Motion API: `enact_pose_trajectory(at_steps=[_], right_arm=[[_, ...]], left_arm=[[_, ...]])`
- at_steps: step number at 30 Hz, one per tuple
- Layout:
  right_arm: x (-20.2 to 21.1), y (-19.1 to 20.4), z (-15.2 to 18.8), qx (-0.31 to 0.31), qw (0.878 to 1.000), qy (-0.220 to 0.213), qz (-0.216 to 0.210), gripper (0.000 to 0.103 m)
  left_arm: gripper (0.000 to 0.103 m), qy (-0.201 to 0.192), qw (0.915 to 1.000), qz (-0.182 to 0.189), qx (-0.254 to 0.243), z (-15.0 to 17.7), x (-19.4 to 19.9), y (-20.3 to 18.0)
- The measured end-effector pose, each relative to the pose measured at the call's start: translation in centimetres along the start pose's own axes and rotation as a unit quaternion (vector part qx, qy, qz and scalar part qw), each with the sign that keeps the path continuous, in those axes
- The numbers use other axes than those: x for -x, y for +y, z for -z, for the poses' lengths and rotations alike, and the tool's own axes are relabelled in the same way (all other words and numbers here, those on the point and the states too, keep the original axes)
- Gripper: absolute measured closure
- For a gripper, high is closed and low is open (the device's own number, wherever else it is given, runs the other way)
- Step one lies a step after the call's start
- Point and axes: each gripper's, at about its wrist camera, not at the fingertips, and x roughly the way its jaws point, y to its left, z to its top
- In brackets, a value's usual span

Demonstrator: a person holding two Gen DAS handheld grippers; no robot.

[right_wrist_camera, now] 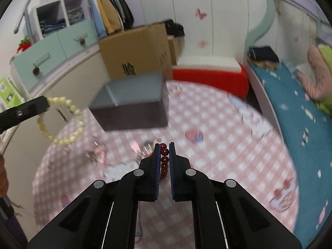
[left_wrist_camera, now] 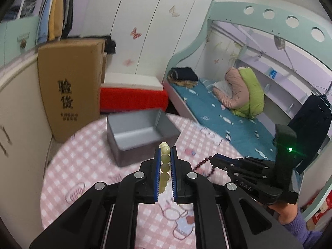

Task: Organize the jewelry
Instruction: 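Carry both bracelets into the grey metal box and open both tools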

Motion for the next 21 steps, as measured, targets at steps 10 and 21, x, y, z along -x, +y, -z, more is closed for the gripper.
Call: enact_pose_trajectory(at_steps=[10,21], right_arm=[[2.0,1.4,-7.1,0.016,0.998,-0.06,-0.016,0.095],[-5.7,3.1,-11.5,0.011,0.999,-0.018,-0.028,0.094]], left_arm=[[0.095,-0.03,0.9995,-0.006,-0.013,-5.8,-1.0,0.7],[0.095,0.075,0.9967,-0.024,0.017,-5.6,-11.1,4.3]])
